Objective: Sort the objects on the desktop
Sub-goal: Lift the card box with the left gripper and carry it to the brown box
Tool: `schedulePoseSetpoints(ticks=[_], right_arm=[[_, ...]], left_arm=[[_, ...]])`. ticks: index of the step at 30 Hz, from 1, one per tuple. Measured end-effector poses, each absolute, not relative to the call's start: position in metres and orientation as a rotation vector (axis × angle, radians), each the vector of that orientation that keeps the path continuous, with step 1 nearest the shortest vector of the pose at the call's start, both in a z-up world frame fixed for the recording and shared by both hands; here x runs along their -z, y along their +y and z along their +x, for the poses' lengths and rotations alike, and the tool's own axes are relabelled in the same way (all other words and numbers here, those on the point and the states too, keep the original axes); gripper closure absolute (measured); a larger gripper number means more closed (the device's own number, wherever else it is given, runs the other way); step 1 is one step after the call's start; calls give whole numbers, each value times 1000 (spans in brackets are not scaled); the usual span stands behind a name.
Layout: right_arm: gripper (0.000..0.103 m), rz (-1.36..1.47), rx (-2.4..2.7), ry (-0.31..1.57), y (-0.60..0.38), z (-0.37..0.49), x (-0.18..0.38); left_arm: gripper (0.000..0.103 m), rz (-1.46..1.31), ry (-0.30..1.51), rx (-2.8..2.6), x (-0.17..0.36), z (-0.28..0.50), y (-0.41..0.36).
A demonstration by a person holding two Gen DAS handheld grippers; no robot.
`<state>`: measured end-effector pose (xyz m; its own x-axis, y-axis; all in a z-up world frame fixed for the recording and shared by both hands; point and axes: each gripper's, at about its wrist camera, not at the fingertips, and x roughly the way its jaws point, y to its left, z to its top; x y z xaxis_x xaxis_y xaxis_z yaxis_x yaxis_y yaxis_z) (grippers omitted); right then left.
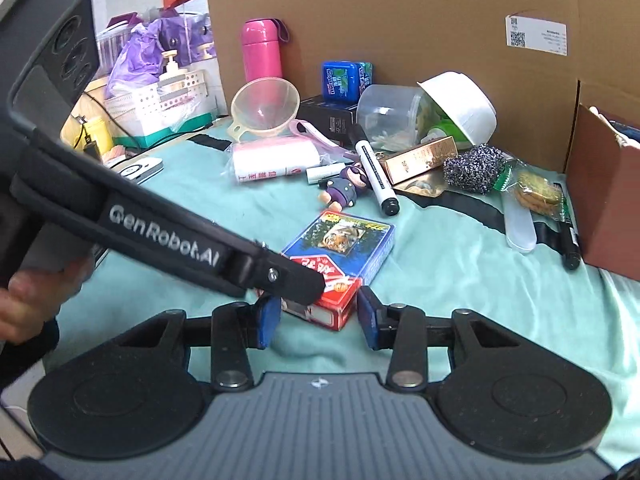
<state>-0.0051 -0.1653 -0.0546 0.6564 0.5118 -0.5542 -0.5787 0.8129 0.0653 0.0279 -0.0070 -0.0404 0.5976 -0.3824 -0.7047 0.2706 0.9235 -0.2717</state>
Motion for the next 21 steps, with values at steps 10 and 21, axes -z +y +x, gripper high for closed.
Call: schedulePoseSetpoints(ticks=[10,21], right_arm=[[41,-132,-662,614,-158,16,61],[37,-227,-661,613,-144,19,63]], left_arm=[[38,-148,867,374,48,52,-6],[48,-114,842,384,46,54,-17]])
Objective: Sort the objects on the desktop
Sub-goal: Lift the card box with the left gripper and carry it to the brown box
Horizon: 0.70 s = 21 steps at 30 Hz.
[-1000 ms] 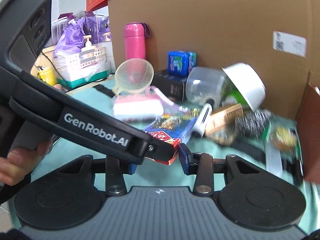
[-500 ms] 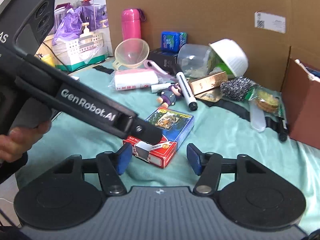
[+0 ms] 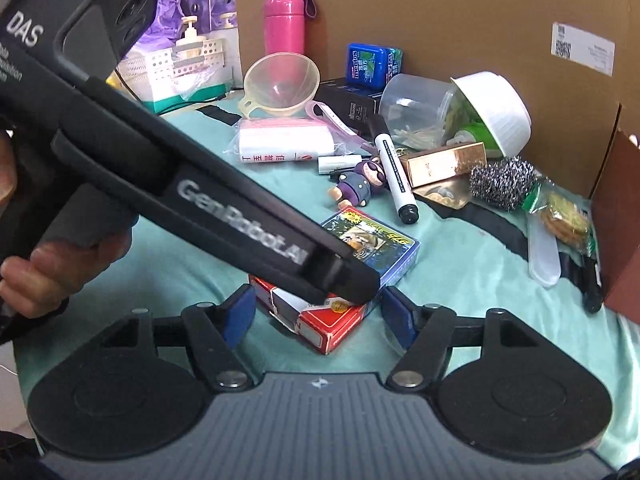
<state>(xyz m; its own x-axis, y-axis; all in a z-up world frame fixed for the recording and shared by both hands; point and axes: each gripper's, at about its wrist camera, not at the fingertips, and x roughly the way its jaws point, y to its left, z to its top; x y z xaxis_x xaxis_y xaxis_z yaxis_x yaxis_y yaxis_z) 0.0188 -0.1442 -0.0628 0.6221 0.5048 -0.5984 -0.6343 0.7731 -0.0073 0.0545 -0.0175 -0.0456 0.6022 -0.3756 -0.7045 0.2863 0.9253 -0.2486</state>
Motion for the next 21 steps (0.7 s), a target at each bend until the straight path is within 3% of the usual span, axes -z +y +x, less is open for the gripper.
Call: schedulePoseSetpoints(ticks=[10,21], right_arm=[[40,-201,-582,511,-172,4,38],[41,-173,-372,320,-255,13,-17]], left_arm=[[51,-82,741,424,10,49,-46],[53,-42,582,596,-53,77,-137]])
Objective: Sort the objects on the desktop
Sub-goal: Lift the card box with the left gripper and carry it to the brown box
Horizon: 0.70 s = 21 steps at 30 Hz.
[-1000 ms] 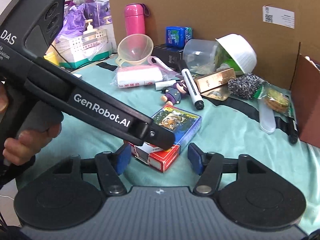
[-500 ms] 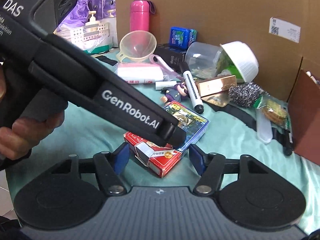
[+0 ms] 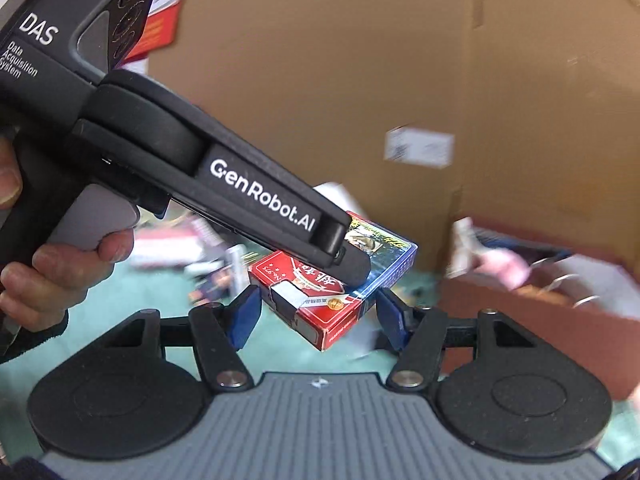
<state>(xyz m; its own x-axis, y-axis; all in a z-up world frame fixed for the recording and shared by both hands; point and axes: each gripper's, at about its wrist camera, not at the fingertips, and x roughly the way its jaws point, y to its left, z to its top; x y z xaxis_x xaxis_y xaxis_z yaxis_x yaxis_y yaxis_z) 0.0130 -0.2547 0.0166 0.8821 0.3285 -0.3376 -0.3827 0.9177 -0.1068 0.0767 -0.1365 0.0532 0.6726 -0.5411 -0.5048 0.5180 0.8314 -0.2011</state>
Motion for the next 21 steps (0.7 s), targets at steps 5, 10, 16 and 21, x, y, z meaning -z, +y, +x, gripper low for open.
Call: schedulePoseSetpoints(ticks=[5,10,16,21], right_arm=[[42,-171,-265,275,-296,24,-31],[45,-137,-192,259,-344,45,-37],[45,-77,-146,279,-396,78,-34],[49,-75,-113,329,-419,106,-23]], left_arm=[[53,-45,556,683,-67,102,-189],[53,-53,574,750,-69,133,-237],[53,-101,645,799,-60,172,-288],[67,-67,701,799,-43,198,-326]])
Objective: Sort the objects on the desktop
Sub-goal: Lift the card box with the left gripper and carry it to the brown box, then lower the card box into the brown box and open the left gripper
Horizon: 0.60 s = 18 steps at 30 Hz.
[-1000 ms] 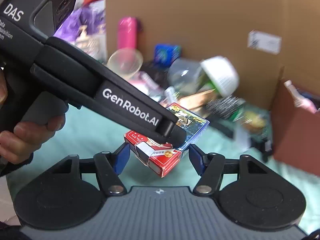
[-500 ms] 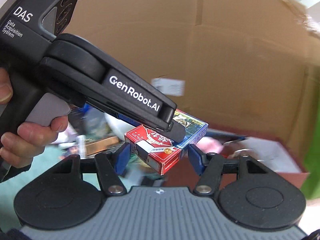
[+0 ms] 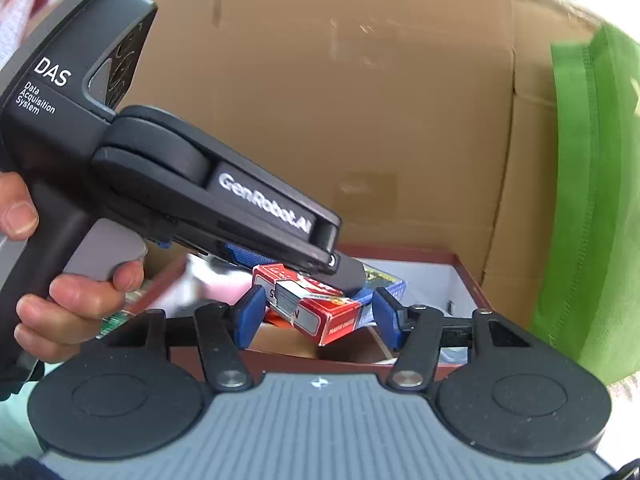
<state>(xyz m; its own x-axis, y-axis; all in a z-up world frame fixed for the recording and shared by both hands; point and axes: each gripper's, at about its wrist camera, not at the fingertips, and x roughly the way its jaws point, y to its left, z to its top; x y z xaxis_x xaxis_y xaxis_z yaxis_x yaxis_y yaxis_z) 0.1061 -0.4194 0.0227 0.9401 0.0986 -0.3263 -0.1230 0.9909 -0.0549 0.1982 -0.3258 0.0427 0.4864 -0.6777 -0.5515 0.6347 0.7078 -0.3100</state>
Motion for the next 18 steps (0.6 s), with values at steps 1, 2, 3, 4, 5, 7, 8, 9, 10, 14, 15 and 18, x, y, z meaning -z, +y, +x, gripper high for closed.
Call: schedulePoseSetpoints(ticks=[1,2,3,4,5,7,8,9,10,14,15,18], right_arm=[[61,-72,-128,327,-423,110,-22],[64,-63,-129,327,-427,115,-22],[64,-55,-116,332,-430,121,-22],[64,-52,-104,339,-433,127,-21],[63,-49,-106,360,-437,134,-20],[63,-12,-146,385,-441,140,-20],[63,-26,-148,386,-439,140,-19],[63,-51,-142,379,-436,138,-18],[62,-69,-136,376,-437,133,-18],[53,-74,-115,432,-453,132,-17],[53,-57,-112,440,-455,133,-16],[46,-16,-97,464,-459,139,-15]], left_arm=[[72,-61,715,812,-40,203,-332],[74,-63,720,822,-38,208,-337],[74,-63,713,821,-37,211,-341],[74,-62,710,818,-36,215,-345],[75,-62,712,798,-34,217,-347],[67,-72,702,782,-33,220,-344],[55,-73,698,783,-32,221,-341],[45,-79,692,780,-31,221,-337],[44,-86,687,775,-32,221,-334],[37,-100,685,776,-34,220,-323],[35,-101,683,772,-35,219,-321],[33,-90,672,780,-37,213,-319]])
